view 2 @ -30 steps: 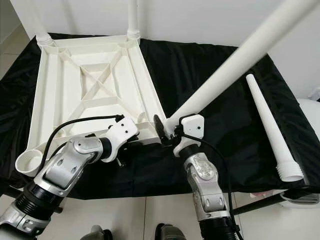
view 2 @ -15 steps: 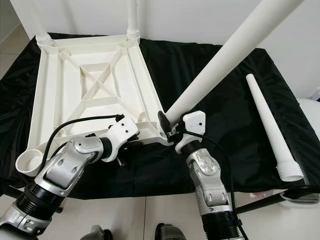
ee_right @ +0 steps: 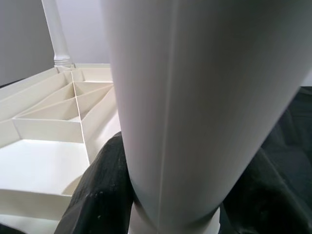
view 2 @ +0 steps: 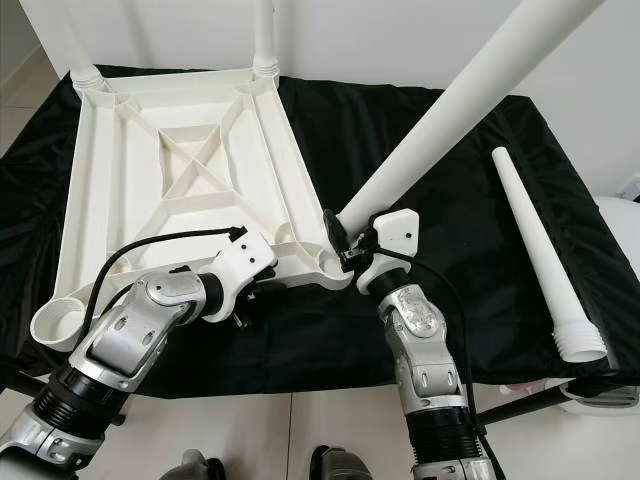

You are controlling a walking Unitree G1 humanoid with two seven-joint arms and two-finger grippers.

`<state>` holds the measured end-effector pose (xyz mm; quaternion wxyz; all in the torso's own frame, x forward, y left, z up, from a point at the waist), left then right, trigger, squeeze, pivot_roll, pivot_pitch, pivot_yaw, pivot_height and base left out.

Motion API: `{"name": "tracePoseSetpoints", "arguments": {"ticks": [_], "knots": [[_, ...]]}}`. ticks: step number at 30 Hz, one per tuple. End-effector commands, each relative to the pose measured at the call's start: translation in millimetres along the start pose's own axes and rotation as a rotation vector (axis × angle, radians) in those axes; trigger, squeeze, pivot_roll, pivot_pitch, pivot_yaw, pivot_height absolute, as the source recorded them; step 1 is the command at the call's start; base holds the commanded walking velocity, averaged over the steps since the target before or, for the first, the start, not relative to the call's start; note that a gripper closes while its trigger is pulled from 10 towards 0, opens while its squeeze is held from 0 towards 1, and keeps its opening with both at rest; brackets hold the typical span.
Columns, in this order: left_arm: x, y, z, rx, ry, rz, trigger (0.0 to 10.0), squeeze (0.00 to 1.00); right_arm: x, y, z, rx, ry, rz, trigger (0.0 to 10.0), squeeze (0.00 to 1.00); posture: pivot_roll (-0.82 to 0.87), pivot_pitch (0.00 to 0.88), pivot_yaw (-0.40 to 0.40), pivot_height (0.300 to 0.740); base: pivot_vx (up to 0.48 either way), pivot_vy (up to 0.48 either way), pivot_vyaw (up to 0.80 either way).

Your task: Building children table

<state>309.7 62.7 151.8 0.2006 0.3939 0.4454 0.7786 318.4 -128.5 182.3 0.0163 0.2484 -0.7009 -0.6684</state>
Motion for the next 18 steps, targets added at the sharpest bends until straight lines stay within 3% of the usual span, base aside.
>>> {"name": "tracePoseSetpoints", "arguments": {"ticks": [1,11,12,13,14,18], "knots": [[4.0,-2.1,11.8,0.006,0.092,0.006,10.0,1.0,0.6,-0.2,-2.4,0.005,0.001,-0.005,10.0,0.0,-0.05,0.126,-0.043,0.74,0.0,0.0,0.0],[12.4,14.4,12.6,0.004,0.058,-0.071,10.0,1.0,-2.6,0.5,-11.7,0.016,-0.007,-0.005,10.0,0.0,-0.04,0.123,-0.049,0.74,0.0,0.0,0.0],[14.7,18.7,11.8,0.0,0.043,-0.091,10.0,0.07,-3.4,1.3,-13.1,0.018,-0.008,-0.008,10.0,0.0,-0.04,0.123,-0.049,0.74,0.0,0.0,0.0],[16.2,21.5,11.3,-0.004,0.033,-0.105,10.0,0.07,-4.0,1.9,-13.9,0.02,-0.009,-0.01,10.0,0.0,-0.04,0.123,-0.049,0.74,0.0,0.0,0.0],[18.6,26.9,11.5,0.005,0.024,-0.131,10.0,0.0,-4.5,2.0,-15.6,0.027,-0.009,-0.011,10.0,0.0,-0.04,0.116,-0.051,0.74,0.0,0.0,0.0],[26.4,42.3,13.7,0.013,0.007,-0.209,10.0,0.0,-6.5,2.1,-21.8,0.036,-0.016,-0.01,10.0,0.0,-0.04,0.114,-0.051,0.74,0.0,0.0,0.0]]}}
Point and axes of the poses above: a point about 5 cm out from each wrist's last joint towards the gripper, its own x axis pointing back from the gripper into the wrist, its own y axis along the axis of the wrist's last joint, z = x × y, the point moved 2 cm from there along -x, pointing out of the wrist towards the gripper, and after that the axes turned 1 degree about x, right-handed, at the moved point
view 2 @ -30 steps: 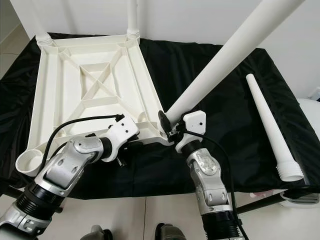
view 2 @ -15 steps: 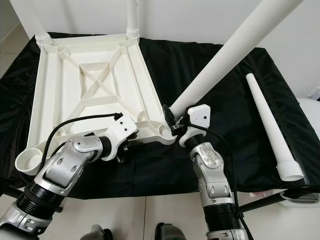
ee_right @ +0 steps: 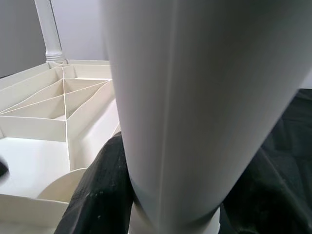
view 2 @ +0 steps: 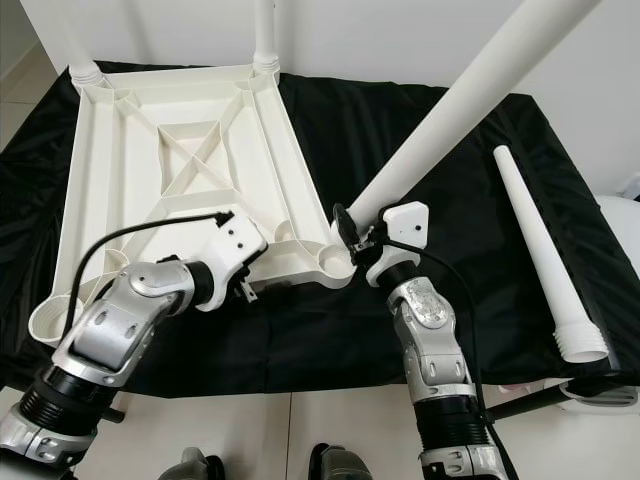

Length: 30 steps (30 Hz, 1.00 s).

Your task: Building children table

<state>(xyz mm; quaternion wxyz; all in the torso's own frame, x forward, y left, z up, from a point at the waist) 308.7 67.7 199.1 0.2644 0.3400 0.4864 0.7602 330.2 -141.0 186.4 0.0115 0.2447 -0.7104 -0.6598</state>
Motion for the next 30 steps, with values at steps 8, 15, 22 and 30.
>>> {"name": "tracePoseSetpoints", "arguments": {"ticks": [8,15,22,30], "knots": [[3.6,24.4,14.8,0.051,0.025,-0.098,10.0,0.0,-2.9,0.7,-6.9,0.034,0.049,-0.011,10.0,0.0,-0.03,0.102,-0.051,0.74,0.0,0.0,0.0],[-0.1,48.2,24.0,0.051,0.045,-0.187,10.0,0.0,-7.9,-1.1,-6.6,0.047,0.122,0.012,10.0,0.0,-0.03,0.083,-0.058,0.74,0.0,0.0,0.0],[-3.4,73.1,25.8,0.041,0.055,-0.285,10.0,0.0,-12.0,-0.9,-2.7,0.043,0.206,0.025,10.0,0.0,-0.03,0.076,-0.057,0.74,0.0,0.0,0.0],[-11.2,92.0,16.5,0.013,0.03,-0.369,10.0,0.0,-16.6,3.2,0.9,0.026,0.292,0.04,10.0,0.0,-0.03,0.082,-0.057,0.74,0.0,0.0,0.0]]}}
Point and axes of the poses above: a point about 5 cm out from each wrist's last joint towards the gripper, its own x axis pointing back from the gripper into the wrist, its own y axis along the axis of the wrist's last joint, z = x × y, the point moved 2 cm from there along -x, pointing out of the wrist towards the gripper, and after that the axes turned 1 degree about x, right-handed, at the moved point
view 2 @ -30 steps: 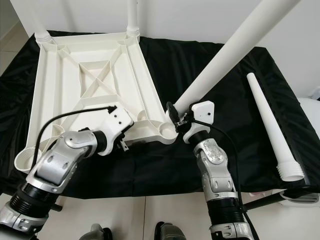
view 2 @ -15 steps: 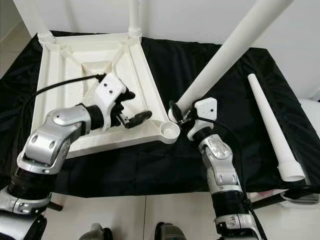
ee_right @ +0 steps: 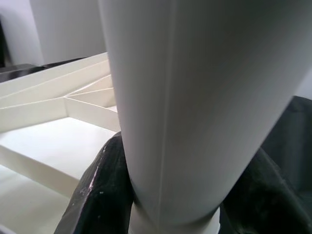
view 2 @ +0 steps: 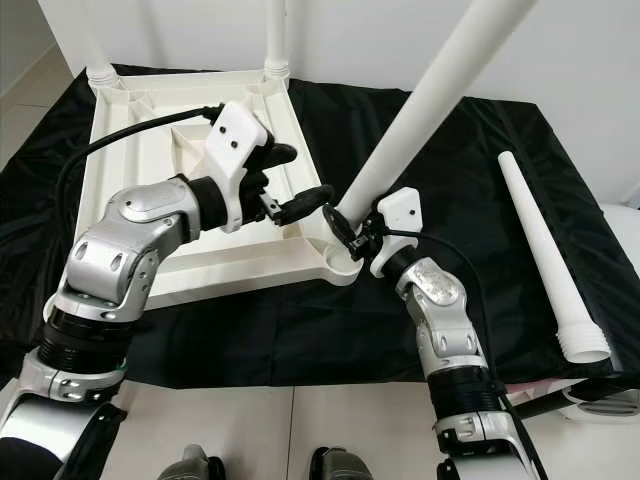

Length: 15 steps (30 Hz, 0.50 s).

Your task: Building children table

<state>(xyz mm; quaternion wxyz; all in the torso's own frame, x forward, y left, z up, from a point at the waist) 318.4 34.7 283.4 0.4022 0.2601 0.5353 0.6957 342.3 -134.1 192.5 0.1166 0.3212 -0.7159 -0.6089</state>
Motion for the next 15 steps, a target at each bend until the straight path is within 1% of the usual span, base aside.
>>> {"name": "tracePoseSetpoints", "arguments": {"ticks": [1,3,7,15], "knots": [[-4.9,1.6,-1.0,0.0,0.042,-0.02,10.0,0.0,-1.9,2.1,-2.0,-0.015,0.024,0.008,10.0,0.0,-0.03,0.084,-0.055,0.74,0.0,0.0,0.0],[-7.0,1.0,-6.8,-0.001,0.011,-0.029,10.0,0.0,-2.1,2.3,-2.9,-0.028,0.043,0.018,10.0,0.0,-0.03,0.083,-0.055,0.74,0.0,0.0,0.0],[-10.6,3.0,-11.6,0.006,-0.02,-0.049,10.0,0.0,-1.5,0.2,-1.9,-0.039,0.079,0.042,10.0,0.0,-0.03,0.084,-0.053,0.74,0.0,0.0,0.0],[-14.4,10.0,-14.4,0.002,-0.042,-0.078,10.0,0.0,-2.5,0.0,-1.9,-0.034,0.105,0.061,10.0,0.0,-0.03,0.087,-0.047,0.74,0.0,0.0,0.0]]}}
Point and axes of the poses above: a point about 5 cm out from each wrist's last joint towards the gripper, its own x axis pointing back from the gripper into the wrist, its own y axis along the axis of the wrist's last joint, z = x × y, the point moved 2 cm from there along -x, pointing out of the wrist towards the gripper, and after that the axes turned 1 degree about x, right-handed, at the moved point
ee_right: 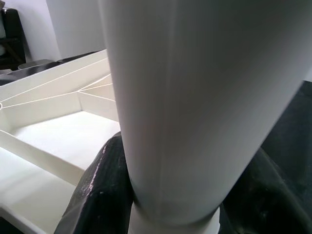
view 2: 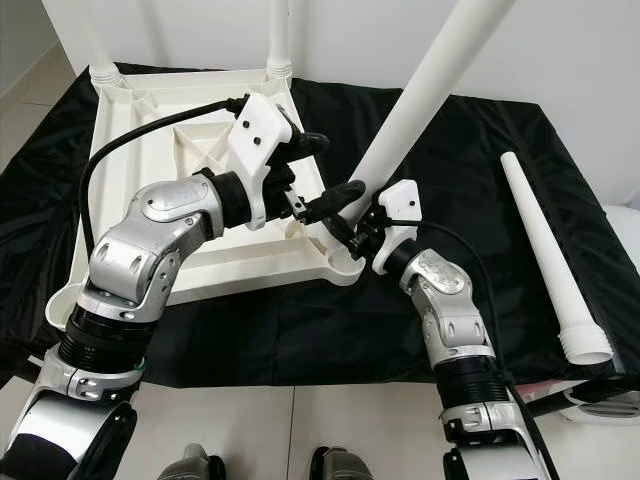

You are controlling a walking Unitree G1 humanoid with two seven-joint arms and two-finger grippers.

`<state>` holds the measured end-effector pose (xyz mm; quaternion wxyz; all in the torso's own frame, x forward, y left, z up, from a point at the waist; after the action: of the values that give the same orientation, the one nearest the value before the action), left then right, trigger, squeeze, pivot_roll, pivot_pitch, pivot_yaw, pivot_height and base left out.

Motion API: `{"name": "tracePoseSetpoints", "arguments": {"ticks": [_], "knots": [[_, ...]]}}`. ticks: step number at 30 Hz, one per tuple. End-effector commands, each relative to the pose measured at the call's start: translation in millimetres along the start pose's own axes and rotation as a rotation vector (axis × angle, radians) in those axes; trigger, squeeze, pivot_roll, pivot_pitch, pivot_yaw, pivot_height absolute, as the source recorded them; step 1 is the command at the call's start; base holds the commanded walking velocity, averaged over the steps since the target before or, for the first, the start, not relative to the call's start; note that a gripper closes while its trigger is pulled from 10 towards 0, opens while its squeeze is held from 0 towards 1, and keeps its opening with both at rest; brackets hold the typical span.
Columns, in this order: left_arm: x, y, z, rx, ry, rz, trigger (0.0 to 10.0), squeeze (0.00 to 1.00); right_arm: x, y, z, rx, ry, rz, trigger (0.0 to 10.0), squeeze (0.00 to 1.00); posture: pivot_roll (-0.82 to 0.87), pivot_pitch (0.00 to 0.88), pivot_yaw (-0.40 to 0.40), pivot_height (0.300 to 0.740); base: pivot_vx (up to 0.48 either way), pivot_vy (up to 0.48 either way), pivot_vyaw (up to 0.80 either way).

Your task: Building children table

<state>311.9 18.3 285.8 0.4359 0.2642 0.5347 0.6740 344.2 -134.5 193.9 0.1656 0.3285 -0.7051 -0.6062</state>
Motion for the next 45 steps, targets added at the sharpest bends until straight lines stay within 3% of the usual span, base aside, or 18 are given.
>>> {"name": "tracePoseSetpoints", "arguments": {"ticks": [1,14,26,27,28,29,45], "knots": [[-5.5,5.7,-1.9,-0.007,0.006,-0.025,10.0,0.0,-1.5,-0.6,0.1,0.007,0.03,0.024,10.0,0.0,-0.03,0.087,-0.047,0.74,0.0,0.0,0.0],[-20.6,22.2,-6.4,-0.026,-0.025,-0.062,10.0,0.0,-5.7,-0.7,6.3,0.074,0.113,0.066,10.0,0.0,-0.03,0.097,-0.049,0.74,0.0,0.0,0.0],[-30.1,21.8,-7.2,-0.004,-0.025,-0.029,10.0,0.0,-5.9,1.3,10.7,0.104,0.14,0.063,10.0,0.0,-0.03,0.095,-0.047,0.74,0.0,0.0,0.0],[-31.3,19.0,-8.1,0.003,-0.032,-0.007,2.9,0.0,-5.5,1.3,11.9,0.111,0.144,0.061,10.0,0.0,-0.03,0.095,-0.045,0.74,0.0,0.0,0.0],[-31.3,19.0,-8.1,0.003,-0.032,-0.007,2.9,0.0,-5.5,1.3,11.9,0.111,0.144,0.061,10.0,0.0,-0.03,0.095,-0.045,0.74,0.0,0.0,0.0],[-31.3,17.5,-8.0,0.007,-0.035,0.004,0.0,0.0,-5.4,1.2,12.4,0.115,0.145,0.06,10.0,0.0,-0.03,0.093,-0.045,0.74,0.0,0.0,0.0],[-29.7,19.9,-2.3,-0.006,-0.02,0.024,0.0,0.0,-6.4,0.6,14.2,0.108,0.141,0.047,10.0,0.0,-0.03,0.081,-0.045,0.74,0.0,0.0,0.0]]}}
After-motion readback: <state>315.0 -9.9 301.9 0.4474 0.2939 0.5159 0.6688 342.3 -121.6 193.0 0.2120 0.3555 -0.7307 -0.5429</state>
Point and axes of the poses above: a point about 5 cm out from each wrist's last joint towards the gripper, its own x axis pointing back from the gripper into the wrist, its own y axis along the axis of the wrist's last joint, z = x × y, the point moved 2 cm from there along -x, pointing out of the wrist towards the gripper, and after that the axes turned 1 degree about x, right-handed, at the moved point
